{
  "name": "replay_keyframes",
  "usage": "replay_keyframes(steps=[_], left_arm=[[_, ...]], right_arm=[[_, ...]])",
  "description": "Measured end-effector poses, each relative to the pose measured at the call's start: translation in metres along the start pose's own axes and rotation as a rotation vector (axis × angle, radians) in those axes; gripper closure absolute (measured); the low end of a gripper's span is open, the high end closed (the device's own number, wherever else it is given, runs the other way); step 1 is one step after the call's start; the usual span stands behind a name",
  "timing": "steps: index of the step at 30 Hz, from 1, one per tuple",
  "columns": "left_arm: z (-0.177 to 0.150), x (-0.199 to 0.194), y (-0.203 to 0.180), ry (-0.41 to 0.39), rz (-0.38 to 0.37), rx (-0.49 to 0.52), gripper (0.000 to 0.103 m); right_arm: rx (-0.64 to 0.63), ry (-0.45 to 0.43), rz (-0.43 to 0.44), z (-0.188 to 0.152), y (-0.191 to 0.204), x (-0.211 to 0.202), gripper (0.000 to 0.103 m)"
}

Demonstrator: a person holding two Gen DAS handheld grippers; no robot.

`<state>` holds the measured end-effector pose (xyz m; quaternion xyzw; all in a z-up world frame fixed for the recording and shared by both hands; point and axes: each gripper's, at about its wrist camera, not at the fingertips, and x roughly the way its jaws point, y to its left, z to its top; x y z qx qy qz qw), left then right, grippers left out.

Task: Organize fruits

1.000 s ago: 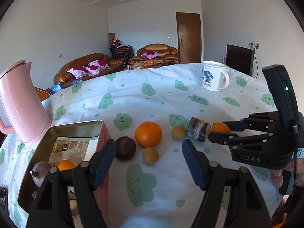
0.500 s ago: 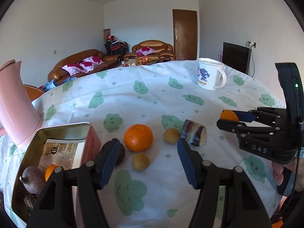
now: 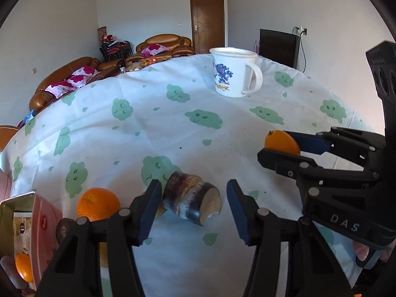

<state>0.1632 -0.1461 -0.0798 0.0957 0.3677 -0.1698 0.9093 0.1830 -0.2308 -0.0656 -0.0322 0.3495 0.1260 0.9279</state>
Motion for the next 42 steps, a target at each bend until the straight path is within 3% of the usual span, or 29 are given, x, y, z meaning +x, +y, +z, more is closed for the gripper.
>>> replay_keyframes(steps=[3,16,42], left_arm=[[0.000,0.000,-0.002,0.000,0.012,0.012,0.060],[-0.002,-0.012,0.002,-0.061,-0.003,-0.005,0.061],[-0.009,-0.047,0.004,-0.247,0.044,-0.015,0.061]], right_arm=[[0.001,-0.003,0.000,0.000,0.000,0.000,0.066],[-0.020,-0.042,-0.019,-0.001,0.003,-0.008,0.066],[-0.055,-0.184,0.036,-0.005,0.009,-0.034,0.066]])
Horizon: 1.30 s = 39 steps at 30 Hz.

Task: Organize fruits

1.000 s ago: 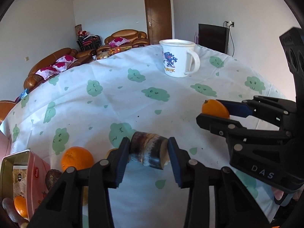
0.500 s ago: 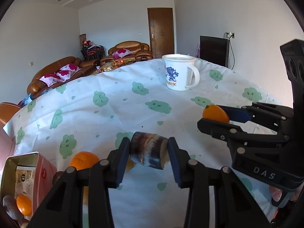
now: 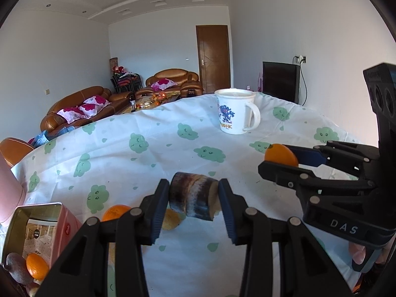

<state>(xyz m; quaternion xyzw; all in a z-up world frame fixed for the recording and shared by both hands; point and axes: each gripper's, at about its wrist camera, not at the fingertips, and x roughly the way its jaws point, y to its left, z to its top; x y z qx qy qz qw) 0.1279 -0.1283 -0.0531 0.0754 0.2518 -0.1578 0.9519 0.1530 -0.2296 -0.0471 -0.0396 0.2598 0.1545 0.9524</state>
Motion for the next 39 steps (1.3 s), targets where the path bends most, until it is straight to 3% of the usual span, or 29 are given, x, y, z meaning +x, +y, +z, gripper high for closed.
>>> replay_keyframes(steps=[33,39], left_arm=[[-0.001,-0.023,0.004,-0.107,0.042,-0.033,0.061],[-0.002,-0.025,0.004,-0.112,0.041,-0.029,0.066]], right_arm=[[-0.036,-0.138,0.007,-0.002,0.006,-0.026,0.066],[-0.038,-0.161,0.006,-0.003,0.006,-0.030,0.066]])
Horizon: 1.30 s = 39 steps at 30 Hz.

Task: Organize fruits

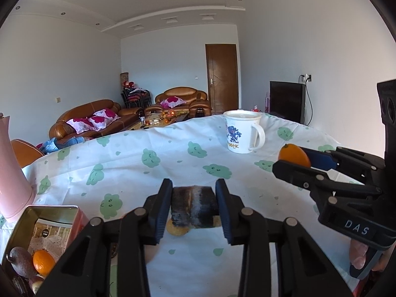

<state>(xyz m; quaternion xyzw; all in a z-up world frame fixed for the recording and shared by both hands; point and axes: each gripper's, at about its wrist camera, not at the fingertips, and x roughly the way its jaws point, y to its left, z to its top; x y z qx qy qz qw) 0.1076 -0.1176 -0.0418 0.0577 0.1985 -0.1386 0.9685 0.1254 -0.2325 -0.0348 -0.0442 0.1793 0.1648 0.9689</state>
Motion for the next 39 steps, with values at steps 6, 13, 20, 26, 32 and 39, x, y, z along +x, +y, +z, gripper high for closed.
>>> replay_keyframes(steps=[6,13,20,26,32,39], left_arm=[[0.001,0.001,0.000,0.017,-0.017,-0.005,0.076],[-0.004,0.006,0.009,0.094,-0.046,-0.048,0.071],[-0.014,0.000,-0.020,0.169,-0.029,0.063,0.034],[-0.024,0.020,-0.001,0.313,-0.045,-0.053,0.037],[-0.032,0.034,-0.001,0.398,-0.050,-0.061,0.037],[-0.035,0.037,0.006,0.415,-0.074,-0.106,0.055]], right_arm=[[-0.003,-0.004,0.000,0.000,0.001,-0.001,0.066],[0.007,-0.005,-0.003,0.000,0.000,-0.002,0.066],[0.042,0.002,-0.022,-0.005,-0.007,-0.016,0.066],[0.036,-0.005,-0.026,-0.010,-0.003,-0.029,0.066],[0.028,0.003,-0.017,-0.009,-0.002,-0.026,0.066],[0.024,0.003,-0.015,-0.010,-0.002,-0.026,0.066]])
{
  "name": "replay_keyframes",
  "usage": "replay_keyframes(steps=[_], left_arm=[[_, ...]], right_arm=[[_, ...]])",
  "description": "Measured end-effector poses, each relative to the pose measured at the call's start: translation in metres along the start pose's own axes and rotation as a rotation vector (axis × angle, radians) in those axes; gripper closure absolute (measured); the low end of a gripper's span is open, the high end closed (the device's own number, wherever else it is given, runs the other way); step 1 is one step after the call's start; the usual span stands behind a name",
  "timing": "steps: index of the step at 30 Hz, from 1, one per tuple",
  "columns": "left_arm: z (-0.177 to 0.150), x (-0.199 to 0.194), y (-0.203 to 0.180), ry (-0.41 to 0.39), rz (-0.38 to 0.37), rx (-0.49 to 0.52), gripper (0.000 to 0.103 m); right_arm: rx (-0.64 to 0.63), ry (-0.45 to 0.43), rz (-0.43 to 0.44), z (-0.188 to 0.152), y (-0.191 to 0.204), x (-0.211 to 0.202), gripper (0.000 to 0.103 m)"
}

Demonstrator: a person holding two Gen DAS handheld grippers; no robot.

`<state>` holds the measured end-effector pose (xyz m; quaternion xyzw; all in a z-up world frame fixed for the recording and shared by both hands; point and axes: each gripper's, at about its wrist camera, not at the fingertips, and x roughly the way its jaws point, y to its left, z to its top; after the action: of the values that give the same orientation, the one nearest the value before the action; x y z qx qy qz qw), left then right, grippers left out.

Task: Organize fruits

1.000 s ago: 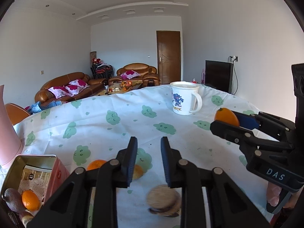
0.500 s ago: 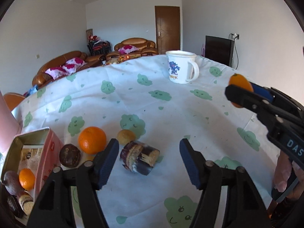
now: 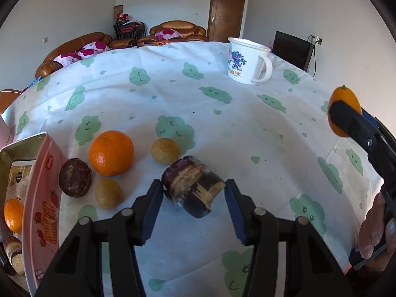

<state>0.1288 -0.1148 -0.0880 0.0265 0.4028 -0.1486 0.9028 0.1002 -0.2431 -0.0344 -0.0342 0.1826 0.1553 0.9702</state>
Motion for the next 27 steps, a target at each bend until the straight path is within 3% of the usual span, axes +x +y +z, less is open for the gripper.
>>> replay_keyframes(steps=[8,27], left_arm=[[-0.001,-0.018,-0.002,-0.085,-0.008,0.019,0.059],[-0.006,-0.040,0.003,-0.176,0.020,0.028,0.060]], right_arm=[[-0.021,-0.002,0.012,0.000,0.009,0.002,0.066],[-0.039,-0.020,0.029,0.003,0.019,-0.003,0.066]])
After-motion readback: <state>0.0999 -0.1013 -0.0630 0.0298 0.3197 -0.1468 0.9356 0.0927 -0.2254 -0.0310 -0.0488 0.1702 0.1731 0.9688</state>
